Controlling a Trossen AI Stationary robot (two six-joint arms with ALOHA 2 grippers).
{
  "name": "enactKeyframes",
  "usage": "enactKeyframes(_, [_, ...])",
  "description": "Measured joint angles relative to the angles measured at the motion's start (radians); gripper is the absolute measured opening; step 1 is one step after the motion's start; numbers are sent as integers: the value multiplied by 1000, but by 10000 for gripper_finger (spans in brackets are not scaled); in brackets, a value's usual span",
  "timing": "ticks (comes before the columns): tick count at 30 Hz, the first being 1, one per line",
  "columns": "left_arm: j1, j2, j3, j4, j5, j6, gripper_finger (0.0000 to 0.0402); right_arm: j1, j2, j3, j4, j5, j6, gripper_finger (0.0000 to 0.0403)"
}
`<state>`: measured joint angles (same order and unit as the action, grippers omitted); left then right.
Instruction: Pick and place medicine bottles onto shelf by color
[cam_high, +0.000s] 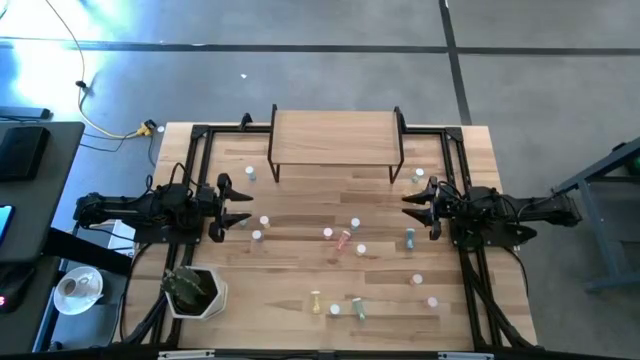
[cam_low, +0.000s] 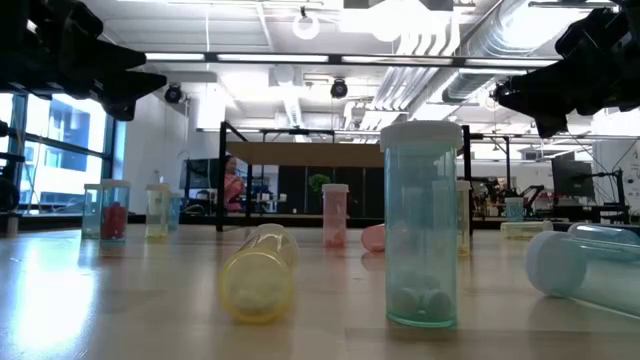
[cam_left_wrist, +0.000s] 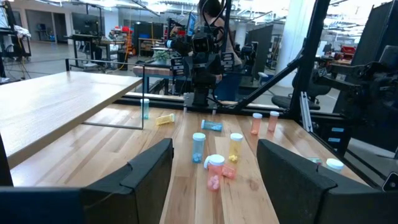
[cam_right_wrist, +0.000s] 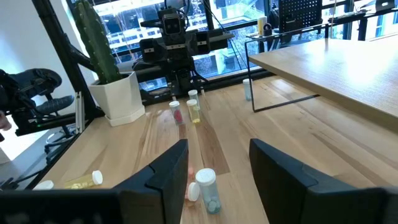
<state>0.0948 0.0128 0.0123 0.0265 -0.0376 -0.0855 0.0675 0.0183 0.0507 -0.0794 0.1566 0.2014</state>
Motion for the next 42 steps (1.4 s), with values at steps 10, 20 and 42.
enactKeyframes(10, [0, 0, 0, 0, -23, 0, 223, 0, 0, 0, 0, 0, 0, 162])
enactKeyframes(20, [0, 0, 0, 0, -26, -8, 223, 0, 0, 0, 4, 1, 3, 162])
enactKeyframes(42, [0, 0, 0, 0, -79, -43, 223, -1, 0, 0, 195, 140, 25, 163])
